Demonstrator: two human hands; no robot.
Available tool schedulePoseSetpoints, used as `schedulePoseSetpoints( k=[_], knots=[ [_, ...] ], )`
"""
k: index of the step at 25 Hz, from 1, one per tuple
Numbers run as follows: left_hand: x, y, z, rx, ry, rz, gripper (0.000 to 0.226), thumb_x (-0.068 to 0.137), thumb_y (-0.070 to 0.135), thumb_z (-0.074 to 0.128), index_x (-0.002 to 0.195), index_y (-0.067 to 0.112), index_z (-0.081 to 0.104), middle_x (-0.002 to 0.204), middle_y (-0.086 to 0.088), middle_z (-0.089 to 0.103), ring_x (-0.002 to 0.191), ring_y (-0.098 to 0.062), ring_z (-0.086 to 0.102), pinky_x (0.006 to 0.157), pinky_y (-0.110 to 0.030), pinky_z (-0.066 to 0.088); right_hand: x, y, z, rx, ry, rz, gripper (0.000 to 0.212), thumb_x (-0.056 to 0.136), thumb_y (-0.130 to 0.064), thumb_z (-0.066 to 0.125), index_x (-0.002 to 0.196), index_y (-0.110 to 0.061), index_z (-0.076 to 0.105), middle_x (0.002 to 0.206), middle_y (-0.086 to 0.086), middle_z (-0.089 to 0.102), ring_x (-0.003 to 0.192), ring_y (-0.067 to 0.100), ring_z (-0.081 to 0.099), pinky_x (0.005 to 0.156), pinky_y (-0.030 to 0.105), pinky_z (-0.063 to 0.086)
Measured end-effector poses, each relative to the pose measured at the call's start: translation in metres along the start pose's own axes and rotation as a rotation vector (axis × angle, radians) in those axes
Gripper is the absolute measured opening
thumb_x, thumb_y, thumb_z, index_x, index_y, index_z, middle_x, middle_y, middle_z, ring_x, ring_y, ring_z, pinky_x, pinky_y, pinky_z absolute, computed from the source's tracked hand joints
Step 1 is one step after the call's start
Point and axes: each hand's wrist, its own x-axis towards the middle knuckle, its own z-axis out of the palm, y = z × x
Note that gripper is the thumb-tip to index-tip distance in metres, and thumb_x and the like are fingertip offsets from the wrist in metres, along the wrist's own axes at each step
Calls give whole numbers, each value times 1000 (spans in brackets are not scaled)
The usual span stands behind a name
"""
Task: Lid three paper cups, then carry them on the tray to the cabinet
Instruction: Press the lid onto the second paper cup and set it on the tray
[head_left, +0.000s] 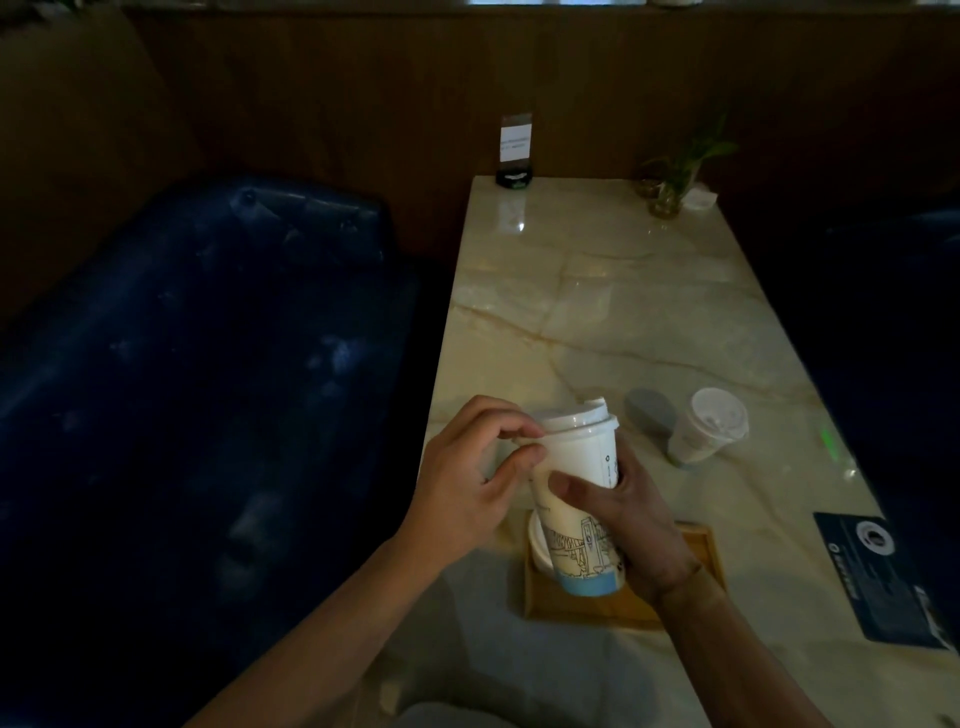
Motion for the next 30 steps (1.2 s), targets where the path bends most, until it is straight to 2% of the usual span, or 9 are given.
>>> schedulePoseSetpoints(
  k=[3, 7, 11, 14, 18, 23, 27, 30],
  knots=[
    [7, -4, -1, 17, 2, 25, 11, 88, 17, 70, 97, 13, 67, 99, 5, 62, 94, -3, 61, 84, -13, 47, 7, -1, 0, -54, 31, -1, 86, 54, -33, 86, 124, -19, 38, 95, -10, 76, 88, 13, 74, 68, 25, 58],
    [15, -7, 1, 102, 7, 48, 12, 88, 17, 71, 97, 9, 68, 98, 1, 61, 93, -6, 61, 83, -16, 48, 17, -7, 0, -178, 86, -77, 86, 53, -42, 87, 123, -17, 45, 99, -3, 73, 87, 11, 73, 66, 25, 58],
    [20, -1, 11, 144, 34, 66, 15, 90, 21, 67, 97, 8, 68, 99, -1, 60, 93, -11, 61, 83, -23, 52, 17, -8, 11, -426, 238, -158, 88, 45, -54, 85, 120, -25, 48, 96, -11, 68, 84, 1, 67, 69, 26, 57],
    [22, 2, 12, 146, 47, 83, 15, 89, 19, 69, 98, 7, 69, 100, -3, 60, 93, -14, 62, 83, -27, 54, 15, -10, 15, -471, 305, -198, 86, 46, -59, 82, 119, -28, 49, 97, -14, 66, 84, -6, 65, 65, 21, 52],
    [23, 5, 10, 139, 78, 124, 15, 88, 20, 72, 95, 6, 71, 97, -3, 64, 91, -13, 64, 81, -24, 54, 9, -13, 13, -438, 319, -216, 81, 50, -57, 83, 117, -26, 52, 98, -9, 69, 84, 1, 67, 66, 25, 55],
    [18, 5, 5, 78, 80, 85, 18, 88, 21, 72, 95, 5, 69, 98, -1, 64, 93, -10, 64, 84, -20, 52, 5, -15, 14, -294, 236, -216, 75, 54, -44, 87, 118, -18, 56, 102, 4, 72, 88, 17, 71, 71, 37, 60],
    [12, -1, 1, 1, 37, 29, 17, 88, 21, 70, 97, 7, 68, 100, 0, 63, 96, -8, 63, 86, -17, 49, 4, -10, 8, -171, 133, -127, 72, 56, -34, 88, 119, -18, 58, 104, 8, 73, 90, 24, 73, 68, 37, 61],
    [8, -8, -2, -47, 24, 7, 14, 88, 18, 70, 97, 7, 67, 100, -1, 63, 96, -10, 64, 86, -19, 50, 7, -4, 6, -128, 94, -65, 76, 53, -35, 89, 120, -20, 57, 106, 9, 73, 92, 25, 73, 68, 34, 60]
  ],
)
